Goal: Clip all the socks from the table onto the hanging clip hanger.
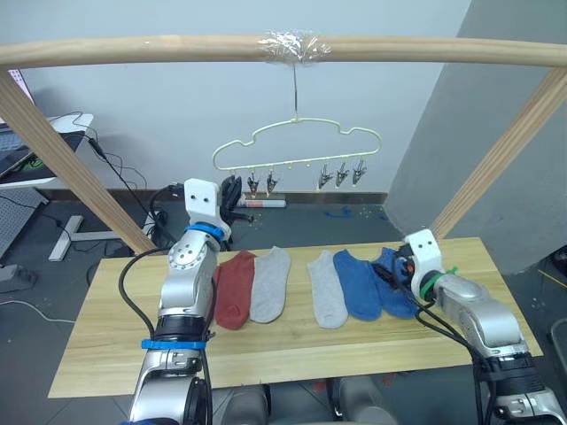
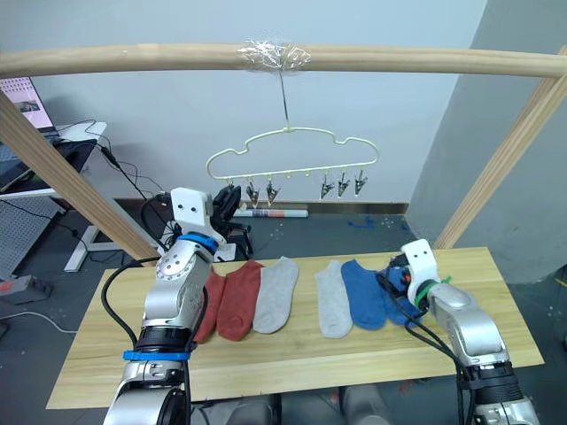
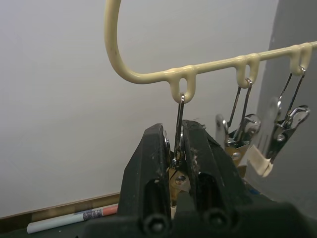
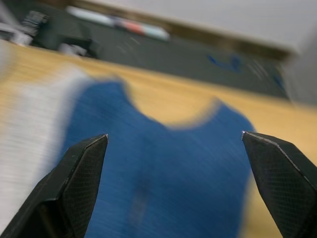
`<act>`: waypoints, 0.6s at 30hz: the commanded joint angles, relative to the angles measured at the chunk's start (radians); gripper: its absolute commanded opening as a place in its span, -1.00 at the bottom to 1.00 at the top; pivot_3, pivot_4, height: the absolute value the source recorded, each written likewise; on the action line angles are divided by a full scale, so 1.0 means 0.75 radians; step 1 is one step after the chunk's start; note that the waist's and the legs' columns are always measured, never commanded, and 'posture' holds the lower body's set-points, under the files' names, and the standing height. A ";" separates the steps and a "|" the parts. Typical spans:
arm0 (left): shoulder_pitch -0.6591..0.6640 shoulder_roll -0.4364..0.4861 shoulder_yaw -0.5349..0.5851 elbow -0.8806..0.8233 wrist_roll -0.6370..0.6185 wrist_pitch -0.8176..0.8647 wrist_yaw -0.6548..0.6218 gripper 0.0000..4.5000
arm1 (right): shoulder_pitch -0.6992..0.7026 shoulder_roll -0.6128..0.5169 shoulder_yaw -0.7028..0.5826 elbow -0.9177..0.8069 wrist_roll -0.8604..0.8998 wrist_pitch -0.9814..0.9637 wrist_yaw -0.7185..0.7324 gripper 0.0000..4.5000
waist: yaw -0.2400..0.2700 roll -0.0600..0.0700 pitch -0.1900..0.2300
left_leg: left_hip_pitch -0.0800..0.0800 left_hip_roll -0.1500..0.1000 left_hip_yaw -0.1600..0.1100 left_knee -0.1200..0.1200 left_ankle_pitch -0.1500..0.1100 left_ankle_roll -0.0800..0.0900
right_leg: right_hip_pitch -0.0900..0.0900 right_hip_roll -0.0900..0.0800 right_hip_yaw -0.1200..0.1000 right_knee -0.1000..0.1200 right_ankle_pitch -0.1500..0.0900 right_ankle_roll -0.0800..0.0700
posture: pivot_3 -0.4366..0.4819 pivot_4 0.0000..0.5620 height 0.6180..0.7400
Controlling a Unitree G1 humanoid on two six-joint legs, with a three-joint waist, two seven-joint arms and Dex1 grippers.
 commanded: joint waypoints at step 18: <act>0.047 0.038 0.027 -0.160 -0.013 0.089 0.006 -0.93 | -0.192 0.052 0.040 0.684 -0.212 -0.346 0.105 0.31 | 0.007 0.002 0.003 | 0.002 0.000 0.000 0.001 0.000 0.000 | 0.004 0.000 0.000 0.000 0.000 0.001 | -0.20 -0.42 1.00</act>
